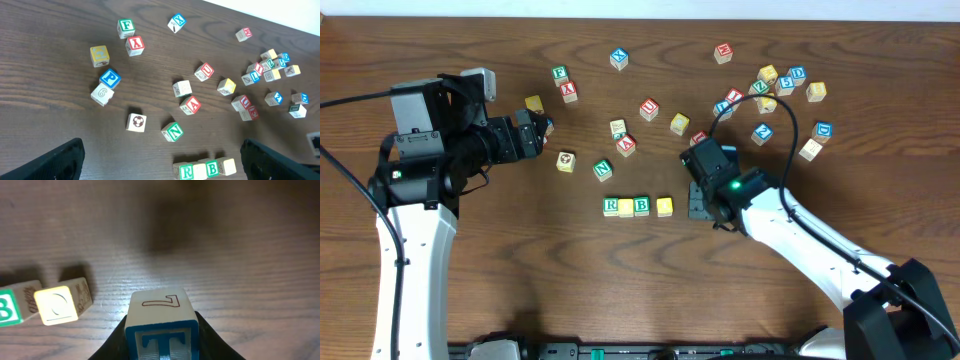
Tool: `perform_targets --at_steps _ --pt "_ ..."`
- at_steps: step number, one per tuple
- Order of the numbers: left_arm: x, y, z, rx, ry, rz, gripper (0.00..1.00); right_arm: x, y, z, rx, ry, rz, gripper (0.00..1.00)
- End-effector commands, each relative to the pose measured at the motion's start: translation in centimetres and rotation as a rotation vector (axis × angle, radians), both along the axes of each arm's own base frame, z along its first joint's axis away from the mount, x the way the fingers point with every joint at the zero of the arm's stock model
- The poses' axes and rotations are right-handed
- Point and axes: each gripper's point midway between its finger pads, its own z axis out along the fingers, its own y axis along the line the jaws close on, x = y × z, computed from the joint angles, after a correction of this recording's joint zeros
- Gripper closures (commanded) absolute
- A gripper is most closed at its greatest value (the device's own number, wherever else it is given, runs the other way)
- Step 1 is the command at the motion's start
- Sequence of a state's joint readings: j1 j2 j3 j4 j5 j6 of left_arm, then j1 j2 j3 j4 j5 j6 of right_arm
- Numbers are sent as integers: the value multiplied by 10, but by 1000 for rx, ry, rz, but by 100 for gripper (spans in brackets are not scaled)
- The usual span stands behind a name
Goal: Spell out ROBOT
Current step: 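Lift the T block and carry it right of the last O block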
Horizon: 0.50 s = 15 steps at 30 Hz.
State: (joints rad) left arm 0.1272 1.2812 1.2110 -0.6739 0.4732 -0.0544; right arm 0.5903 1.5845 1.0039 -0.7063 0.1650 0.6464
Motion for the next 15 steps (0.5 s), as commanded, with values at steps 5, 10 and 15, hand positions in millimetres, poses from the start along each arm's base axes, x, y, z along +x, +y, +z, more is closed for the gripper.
perform_targets --at_steps 5,10,15 --pt "3 0 10 0 -28 -12 2 -17 -4 -20 13 5 -73 99" --pt "3 0 10 0 -28 -12 2 -19 3 -24 28 -3 -57 99" --pt "3 0 10 0 -28 -12 2 -15 19 -24 56 -36 -26 99"
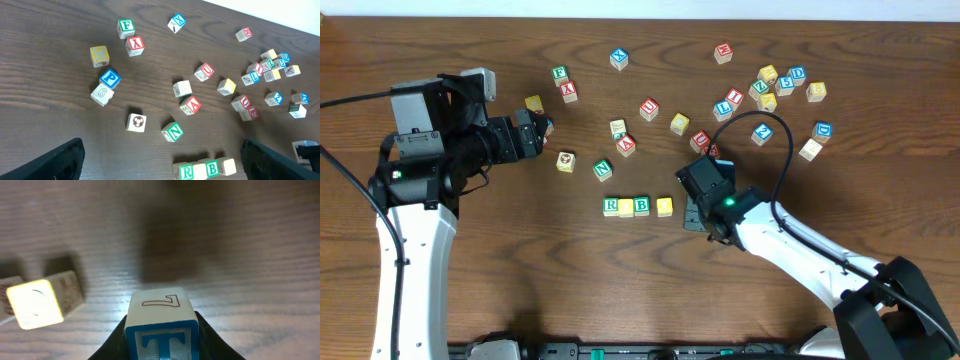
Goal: Spell out ROBOT
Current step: 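Lift the T block and carry it right of the last O block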
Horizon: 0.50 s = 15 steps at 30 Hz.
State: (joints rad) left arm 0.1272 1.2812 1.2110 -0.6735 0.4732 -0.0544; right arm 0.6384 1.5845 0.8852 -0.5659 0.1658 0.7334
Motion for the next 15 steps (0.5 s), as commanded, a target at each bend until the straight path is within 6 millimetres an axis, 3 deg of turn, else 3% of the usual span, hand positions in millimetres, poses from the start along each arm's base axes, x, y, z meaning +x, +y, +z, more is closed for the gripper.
perform_targets --at_steps 1,9,15 --pt "3 0 10 0 -28 -12 2 -2 12 1 15 -21 12 99" --pt "3 0 10 0 -28 -12 2 -4 17 -22 -1 15 -4 99" --pt "3 0 10 0 -28 -12 2 -1 19 -26 3 12 -6 99"
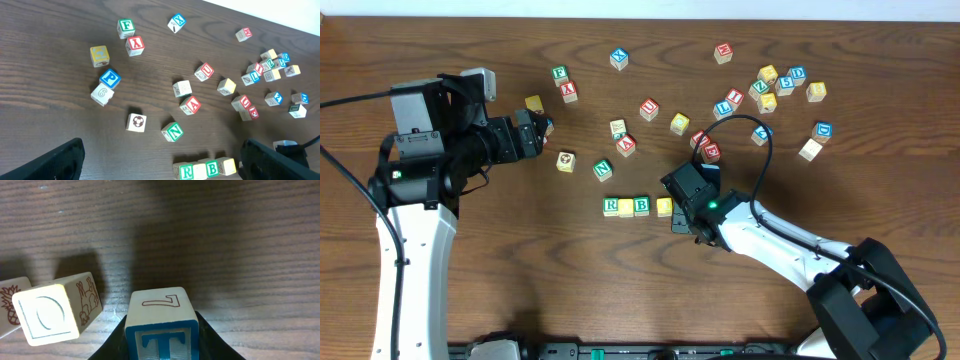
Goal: Spell out ROBOT
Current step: 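Lift the T block and carry it right of the last O block, then lower the T block onto the table beside the O block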
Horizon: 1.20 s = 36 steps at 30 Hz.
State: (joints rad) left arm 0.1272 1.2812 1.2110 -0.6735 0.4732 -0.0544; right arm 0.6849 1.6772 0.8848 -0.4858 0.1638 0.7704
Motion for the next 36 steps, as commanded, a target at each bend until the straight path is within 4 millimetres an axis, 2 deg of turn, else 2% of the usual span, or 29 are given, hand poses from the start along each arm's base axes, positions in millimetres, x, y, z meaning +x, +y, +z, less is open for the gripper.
perform_targets --at_steps 1,28,36 --pt "3 0 10 0 -28 -12 2 0 0 -3 -1 -3 -18 99" --pt "3 0 10 0 -28 -12 2 4 15 0 36 -40 -8 99" --pt "3 0 10 0 -28 -12 2 4 15 -5 30 -32 -8 99"
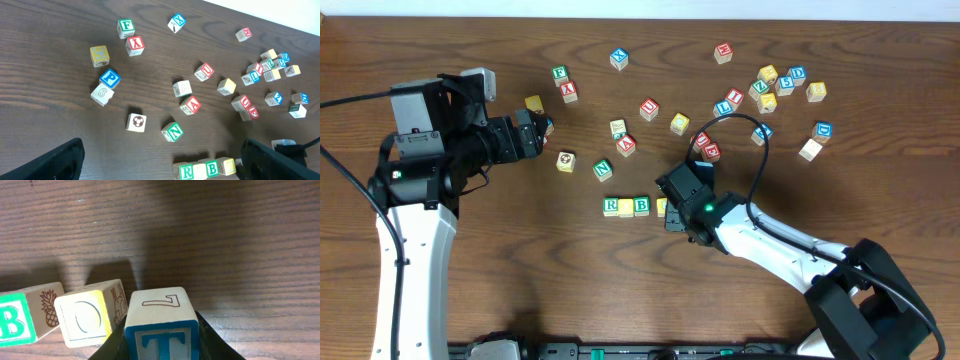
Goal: Spell out ROBOT
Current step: 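Lower the T block onto the table beside the O block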
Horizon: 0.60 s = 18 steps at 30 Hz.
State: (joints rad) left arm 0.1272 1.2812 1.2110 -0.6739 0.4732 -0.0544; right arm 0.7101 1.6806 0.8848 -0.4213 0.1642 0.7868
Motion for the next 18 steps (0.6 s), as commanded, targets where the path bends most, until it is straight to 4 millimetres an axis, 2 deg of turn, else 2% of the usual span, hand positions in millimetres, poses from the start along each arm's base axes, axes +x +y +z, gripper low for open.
perform_targets --at_steps 1,4,18 --pt "3 0 10 0 -28 -12 2 -3 -2 -11 -17 19 -21 99" --pt "3 0 10 0 -28 -12 2 -4 -1 -17 -16 32 -22 99" --pt "3 0 10 0 -28 -12 2 -1 1 -16 -6 20 -22 99"
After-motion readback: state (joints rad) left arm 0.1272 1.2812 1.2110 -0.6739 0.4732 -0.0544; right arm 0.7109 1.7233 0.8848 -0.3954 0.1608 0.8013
